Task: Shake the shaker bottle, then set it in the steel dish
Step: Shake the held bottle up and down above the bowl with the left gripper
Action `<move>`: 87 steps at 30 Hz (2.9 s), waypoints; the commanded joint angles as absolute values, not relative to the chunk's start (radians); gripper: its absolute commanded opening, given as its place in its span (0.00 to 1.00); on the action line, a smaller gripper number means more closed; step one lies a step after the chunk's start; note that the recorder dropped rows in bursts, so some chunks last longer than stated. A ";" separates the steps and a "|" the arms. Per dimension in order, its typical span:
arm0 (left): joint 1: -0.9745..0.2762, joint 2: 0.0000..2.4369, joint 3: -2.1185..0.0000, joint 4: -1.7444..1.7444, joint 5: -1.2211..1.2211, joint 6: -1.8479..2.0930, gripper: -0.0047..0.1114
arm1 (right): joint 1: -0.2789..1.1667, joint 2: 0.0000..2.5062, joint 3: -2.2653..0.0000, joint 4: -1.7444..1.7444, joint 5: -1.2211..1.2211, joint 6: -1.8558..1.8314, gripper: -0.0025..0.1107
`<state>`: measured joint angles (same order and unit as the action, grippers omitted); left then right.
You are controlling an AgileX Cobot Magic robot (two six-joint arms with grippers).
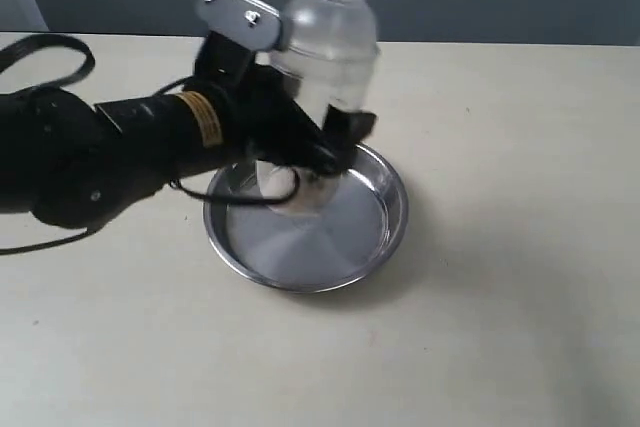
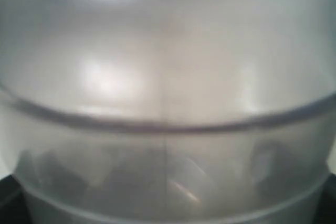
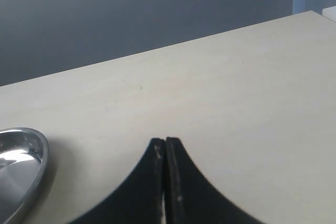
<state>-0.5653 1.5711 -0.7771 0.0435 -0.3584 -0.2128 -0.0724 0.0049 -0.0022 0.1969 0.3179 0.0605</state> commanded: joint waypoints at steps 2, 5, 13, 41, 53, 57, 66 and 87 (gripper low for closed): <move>-0.557 1.554 -0.786 0.099 -0.341 -0.164 0.04 | -0.068 0.000 0.000 0.193 0.307 0.057 0.02; -0.551 1.574 -0.788 0.114 -0.355 -0.180 0.04 | -0.068 0.000 0.000 0.193 0.307 0.057 0.02; -0.548 1.622 -0.788 0.026 -0.398 -0.099 0.04 | -0.068 0.000 0.000 0.193 0.307 0.057 0.02; -0.531 1.389 -0.908 0.204 -0.533 -0.136 0.04 | -0.068 0.000 0.000 0.191 0.307 0.057 0.02; -0.603 1.470 -0.813 0.202 -0.570 -0.200 0.04 | -0.068 0.000 0.000 0.191 0.307 0.057 0.02; -0.588 1.673 -0.761 0.032 -0.585 -0.122 0.04 | -0.068 0.000 0.000 0.191 0.307 0.057 0.02; -0.590 1.675 -0.732 0.008 -0.529 -0.154 0.04 | -0.068 0.000 0.000 0.191 0.307 0.057 0.02; -0.590 1.741 -0.756 0.202 -0.608 -0.354 0.04 | -0.068 0.000 0.000 0.193 0.307 0.057 0.02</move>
<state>-0.5825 1.6239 -0.8201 0.1012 -0.5970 -0.2192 -0.0724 0.0049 -0.0022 0.1951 0.3179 0.0605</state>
